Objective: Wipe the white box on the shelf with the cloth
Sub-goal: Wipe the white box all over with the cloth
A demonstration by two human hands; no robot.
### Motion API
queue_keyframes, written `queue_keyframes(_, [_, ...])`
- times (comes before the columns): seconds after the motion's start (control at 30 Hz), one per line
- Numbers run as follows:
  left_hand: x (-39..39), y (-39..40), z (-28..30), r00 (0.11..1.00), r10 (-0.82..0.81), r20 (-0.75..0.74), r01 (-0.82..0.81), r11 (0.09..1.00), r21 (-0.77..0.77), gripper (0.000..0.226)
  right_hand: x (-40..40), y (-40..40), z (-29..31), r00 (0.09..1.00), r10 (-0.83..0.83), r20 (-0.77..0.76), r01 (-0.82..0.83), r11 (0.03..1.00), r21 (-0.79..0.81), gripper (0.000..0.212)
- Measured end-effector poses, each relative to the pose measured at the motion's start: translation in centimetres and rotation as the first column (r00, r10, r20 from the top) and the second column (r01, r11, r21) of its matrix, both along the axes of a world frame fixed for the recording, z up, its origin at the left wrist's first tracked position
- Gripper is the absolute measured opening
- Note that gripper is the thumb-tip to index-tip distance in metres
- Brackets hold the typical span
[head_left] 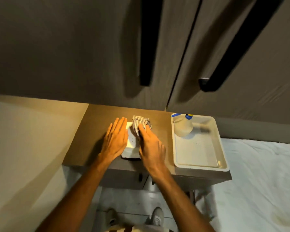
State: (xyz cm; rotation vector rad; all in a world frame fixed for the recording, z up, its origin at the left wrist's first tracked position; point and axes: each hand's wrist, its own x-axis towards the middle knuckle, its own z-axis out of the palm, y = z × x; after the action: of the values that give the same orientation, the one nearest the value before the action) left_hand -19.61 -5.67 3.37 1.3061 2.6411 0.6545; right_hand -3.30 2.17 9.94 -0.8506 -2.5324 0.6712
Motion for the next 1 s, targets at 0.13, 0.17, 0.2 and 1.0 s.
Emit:
queue_keyframes(0.13, [-0.4, -0.6, -0.6, 0.997, -0.078, -0.017, 0.078, 0.997, -0.012, 0.064, -1.6, -3.0, -2.0, 0.993, -0.072, 0.091, 0.059, 0.989, 0.133, 0.050])
queue_keyframes(0.17, [-0.4, -0.7, -0.7, 0.997, -0.078, -0.008, 0.078, 0.997, 0.001, 0.064, -1.6, -3.5, -2.3, 0.993, -0.089, 0.079, 0.076, 0.986, 0.148, 0.047])
queue_keyframes(0.2, [-0.4, -0.8, -0.7, 0.997, -0.075, 0.004, 0.075, 0.997, 0.012, 0.063, -1.7, -3.7, -2.6, 0.992, -0.094, 0.081, 0.080, 0.983, 0.163, 0.047])
queue_keyframes(1.0, [-0.7, -0.6, -0.8, 0.996, -0.088, 0.004, 0.088, 0.996, 0.028, 0.065, -5.6, 0.6, -4.2, 0.985, 0.118, 0.126, -0.128, 0.989, 0.071, 0.062])
